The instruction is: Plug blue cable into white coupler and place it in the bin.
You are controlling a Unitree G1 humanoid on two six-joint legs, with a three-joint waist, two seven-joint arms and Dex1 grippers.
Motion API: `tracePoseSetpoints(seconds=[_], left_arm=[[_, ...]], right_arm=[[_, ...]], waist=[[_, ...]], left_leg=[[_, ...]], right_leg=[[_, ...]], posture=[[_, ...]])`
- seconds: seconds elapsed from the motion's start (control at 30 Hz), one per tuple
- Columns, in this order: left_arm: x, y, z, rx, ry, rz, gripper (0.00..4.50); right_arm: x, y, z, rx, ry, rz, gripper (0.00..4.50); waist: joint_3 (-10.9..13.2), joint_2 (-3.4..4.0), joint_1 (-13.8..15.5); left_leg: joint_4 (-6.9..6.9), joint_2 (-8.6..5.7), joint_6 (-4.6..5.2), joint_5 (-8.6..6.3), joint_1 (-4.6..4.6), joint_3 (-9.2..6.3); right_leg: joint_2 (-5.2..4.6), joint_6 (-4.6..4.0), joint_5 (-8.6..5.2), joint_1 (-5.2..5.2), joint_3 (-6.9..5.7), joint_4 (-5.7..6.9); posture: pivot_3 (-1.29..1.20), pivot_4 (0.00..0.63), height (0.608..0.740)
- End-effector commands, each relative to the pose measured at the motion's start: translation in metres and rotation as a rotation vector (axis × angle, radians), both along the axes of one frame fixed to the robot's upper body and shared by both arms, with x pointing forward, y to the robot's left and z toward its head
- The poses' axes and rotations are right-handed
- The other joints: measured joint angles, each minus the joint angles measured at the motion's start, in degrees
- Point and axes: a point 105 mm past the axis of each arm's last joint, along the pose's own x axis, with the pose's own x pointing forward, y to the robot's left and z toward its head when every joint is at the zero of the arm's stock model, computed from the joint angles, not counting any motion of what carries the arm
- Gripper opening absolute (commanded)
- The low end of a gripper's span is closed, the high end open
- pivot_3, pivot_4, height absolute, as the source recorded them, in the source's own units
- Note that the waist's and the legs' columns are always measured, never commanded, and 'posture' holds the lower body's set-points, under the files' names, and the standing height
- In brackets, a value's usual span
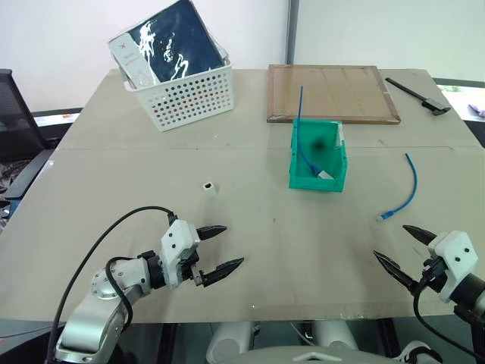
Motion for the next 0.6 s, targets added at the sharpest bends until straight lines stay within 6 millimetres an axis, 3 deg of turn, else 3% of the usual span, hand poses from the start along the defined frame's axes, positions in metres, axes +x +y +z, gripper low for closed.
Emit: tracePoseSetpoints(seconds=[0.03, 0.2, 0.53, 0.6], left_arm=[[0.001, -0.003, 0.012, -0.020, -0.049, -0.043, 4.50], [-0.001, -0.017, 0.027, -0.074, -0.074, -0.154, 4.50], [-0.017, -0.035, 0.037, -0.062, -0.122, -0.302, 4.50], [-0.018, -0.037, 0.039, -0.064, -0.131, -0.313, 4.50]], right_arm=[[0.006, -0.005, 0.012, -0.093, -0.021, 0.048, 4.48], [0.023, -0.023, 0.027, -0.325, 0.014, 0.180, 4.48], [0.062, -0.044, 0.041, -0.573, 0.136, 0.425, 4.48], [0.070, -0.045, 0.044, -0.608, 0.133, 0.455, 3.98]], waist=[[0.00, 0.01, 0.00], [-0.01, -0.02, -0.05], [0.14, -0.01, -0.20], [0.15, -0.03, -0.17]], left_leg=[[0.00, 0.00, 0.00, 0.00, 0.00, 0.00], [0.10, -0.01, 0.02, 0.01, 0.04, 0.14], [0.04, 0.02, 0.06, -0.03, 0.05, 0.33], [0.05, 0.03, 0.07, -0.03, 0.04, 0.36]], right_leg=[[0.00, 0.00, 0.00, 0.00, 0.00, 0.00], [0.00, 0.01, 0.02, 0.03, 0.04, 0.02], [0.05, -0.25, 0.17, 0.02, 0.14, -0.09], [0.05, -0.24, 0.18, 0.01, 0.16, -0.09]], posture=[[0.00, 0.150, 0.740], [0.00, 0.150, 0.740], [0.00, 0.150, 0.740], [0.00, 0.150, 0.740]])
